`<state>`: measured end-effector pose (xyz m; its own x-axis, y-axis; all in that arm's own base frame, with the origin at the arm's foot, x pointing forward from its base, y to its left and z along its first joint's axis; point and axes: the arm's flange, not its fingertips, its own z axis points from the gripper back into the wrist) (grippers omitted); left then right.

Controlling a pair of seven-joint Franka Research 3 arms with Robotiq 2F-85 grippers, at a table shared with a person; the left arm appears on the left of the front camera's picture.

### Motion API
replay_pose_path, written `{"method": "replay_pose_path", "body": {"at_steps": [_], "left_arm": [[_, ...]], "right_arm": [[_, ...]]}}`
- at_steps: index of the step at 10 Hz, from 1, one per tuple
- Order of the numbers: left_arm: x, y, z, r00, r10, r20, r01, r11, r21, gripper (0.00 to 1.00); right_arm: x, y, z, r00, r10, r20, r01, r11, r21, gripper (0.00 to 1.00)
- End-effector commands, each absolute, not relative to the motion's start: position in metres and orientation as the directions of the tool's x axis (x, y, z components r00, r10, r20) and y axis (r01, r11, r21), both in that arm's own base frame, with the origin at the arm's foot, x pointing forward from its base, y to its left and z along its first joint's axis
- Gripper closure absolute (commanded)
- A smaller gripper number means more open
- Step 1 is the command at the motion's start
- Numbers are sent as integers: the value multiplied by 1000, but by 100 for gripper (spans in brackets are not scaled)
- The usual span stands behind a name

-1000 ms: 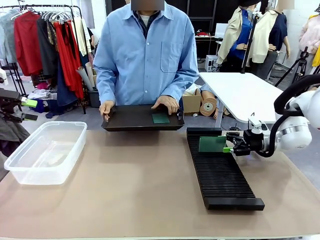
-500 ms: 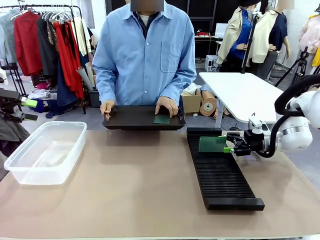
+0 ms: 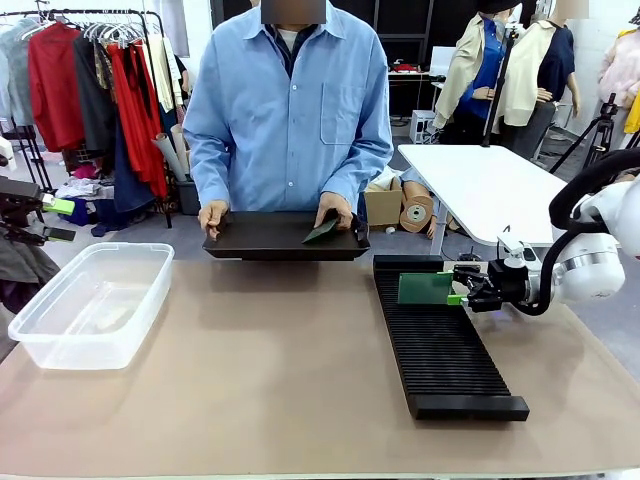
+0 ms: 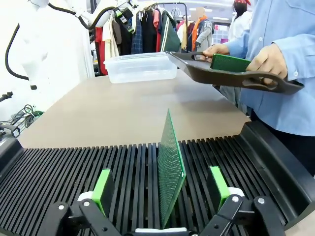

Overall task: Sort PCBs into racks and boxes based on the side picked up.
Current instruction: Pick up the Blank PCB handed by the Human.

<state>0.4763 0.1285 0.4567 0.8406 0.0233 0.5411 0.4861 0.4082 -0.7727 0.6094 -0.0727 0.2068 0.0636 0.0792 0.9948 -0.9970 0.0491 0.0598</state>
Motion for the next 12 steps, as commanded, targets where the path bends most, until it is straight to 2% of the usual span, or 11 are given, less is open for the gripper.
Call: {"method": "replay_pose_path", "body": {"at_steps": [1, 10, 12], "left_arm": [[476, 128, 457, 840, 25, 543, 487, 408, -772, 0], [476, 128, 457, 840, 25, 543, 487, 408, -772, 0], [476, 128, 457, 840, 25, 543, 487, 408, -772, 0]], "right_arm": [[610, -71, 209, 50, 82, 995, -998, 46, 46, 0], [609, -73, 207, 64, 79, 995, -997, 49, 60, 0], [610, -77, 228, 99, 112, 989, -995, 14, 98, 0]]}}
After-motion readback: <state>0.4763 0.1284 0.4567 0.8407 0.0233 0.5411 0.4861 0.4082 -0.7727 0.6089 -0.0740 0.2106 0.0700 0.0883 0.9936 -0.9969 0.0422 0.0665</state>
